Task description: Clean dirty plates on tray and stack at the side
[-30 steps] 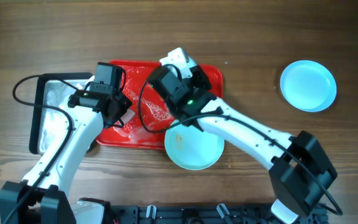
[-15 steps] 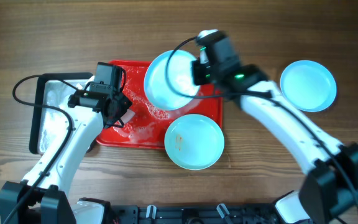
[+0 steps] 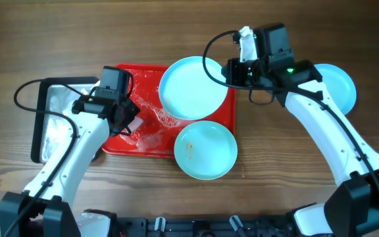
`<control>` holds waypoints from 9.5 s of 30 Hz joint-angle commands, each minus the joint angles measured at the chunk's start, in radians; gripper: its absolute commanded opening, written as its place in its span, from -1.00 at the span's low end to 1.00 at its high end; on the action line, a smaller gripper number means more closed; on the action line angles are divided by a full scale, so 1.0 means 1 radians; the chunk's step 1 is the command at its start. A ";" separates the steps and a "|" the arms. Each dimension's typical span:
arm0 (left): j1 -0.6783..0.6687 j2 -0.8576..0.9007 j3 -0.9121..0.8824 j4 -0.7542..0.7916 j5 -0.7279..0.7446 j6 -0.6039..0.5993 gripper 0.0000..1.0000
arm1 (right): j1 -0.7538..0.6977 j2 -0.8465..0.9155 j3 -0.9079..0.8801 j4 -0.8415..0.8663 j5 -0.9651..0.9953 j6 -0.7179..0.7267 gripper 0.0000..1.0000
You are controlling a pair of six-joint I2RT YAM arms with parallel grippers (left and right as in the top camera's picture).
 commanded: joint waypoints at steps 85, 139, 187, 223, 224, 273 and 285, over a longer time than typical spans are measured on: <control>0.005 0.007 0.004 -0.068 0.054 0.129 -0.92 | 0.011 0.069 -0.208 -0.360 0.051 0.200 -0.19; 0.005 -0.006 0.078 -0.082 0.072 0.262 -0.92 | 0.168 0.159 -0.103 -0.083 0.140 0.066 -0.91; -0.148 0.395 0.127 0.014 0.032 0.344 -0.92 | 0.162 0.483 0.034 -0.136 -0.070 0.117 -0.91; 0.007 0.475 0.201 -0.002 0.307 0.475 -0.92 | 0.162 0.488 0.034 -0.142 -0.066 0.121 -0.91; -0.007 0.480 0.186 0.053 0.307 0.453 -0.92 | 0.162 0.488 0.034 -0.141 -0.066 0.121 -0.92; -0.183 0.586 0.179 0.093 0.376 0.554 -0.92 | 0.162 0.488 0.034 -0.139 -0.066 0.121 -0.91; -0.150 0.585 0.182 0.119 0.804 0.686 -0.92 | 0.162 0.488 0.034 -0.140 -0.067 0.117 -0.92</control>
